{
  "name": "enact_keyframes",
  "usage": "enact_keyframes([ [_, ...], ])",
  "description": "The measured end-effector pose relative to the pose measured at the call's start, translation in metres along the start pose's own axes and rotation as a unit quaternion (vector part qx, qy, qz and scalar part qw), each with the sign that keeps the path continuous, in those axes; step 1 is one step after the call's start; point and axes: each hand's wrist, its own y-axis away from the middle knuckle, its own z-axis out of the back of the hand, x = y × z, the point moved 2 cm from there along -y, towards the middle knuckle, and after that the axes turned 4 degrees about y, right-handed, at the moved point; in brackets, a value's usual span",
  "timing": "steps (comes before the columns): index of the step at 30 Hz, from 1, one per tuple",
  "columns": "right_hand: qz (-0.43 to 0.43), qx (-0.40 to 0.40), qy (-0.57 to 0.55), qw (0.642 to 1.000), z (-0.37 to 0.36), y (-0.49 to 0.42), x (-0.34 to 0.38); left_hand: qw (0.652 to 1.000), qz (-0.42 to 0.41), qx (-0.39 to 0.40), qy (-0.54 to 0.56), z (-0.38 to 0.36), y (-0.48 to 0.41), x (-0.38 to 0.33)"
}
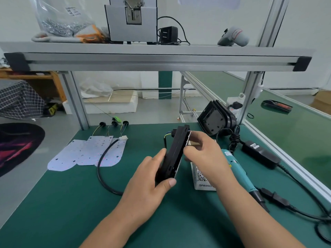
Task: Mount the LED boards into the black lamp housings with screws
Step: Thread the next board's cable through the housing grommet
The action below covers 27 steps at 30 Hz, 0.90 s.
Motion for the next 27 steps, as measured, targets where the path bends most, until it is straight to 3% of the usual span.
enact_keyframes([
  [4, 0.033, -0.039, 0.015, 0.999, 0.0, 0.004, 0.005, 0.998, 0.038, -0.039, 0.025, 0.01, -0.004, 0.014],
  [9, 0.092, 0.026, 0.115, 0.989, -0.008, 0.005, 0.001, 0.997, 0.0, -0.013, 0.074, 0.006, -0.005, 0.01],
  [15, 0.069, 0.056, 0.175, 0.981, -0.002, -0.003, -0.008, 0.984, 0.064, -0.004, 0.164, 0.006, -0.007, 0.02],
  [21, 0.072, 0.034, 0.189, 0.979, 0.004, -0.006, -0.007, 0.973, 0.083, -0.003, 0.216, 0.006, -0.008, 0.018],
  [27, 0.048, -0.021, 0.101, 0.993, 0.012, -0.008, -0.007, 0.971, 0.115, -0.005, 0.21, 0.01, -0.011, 0.016],
])
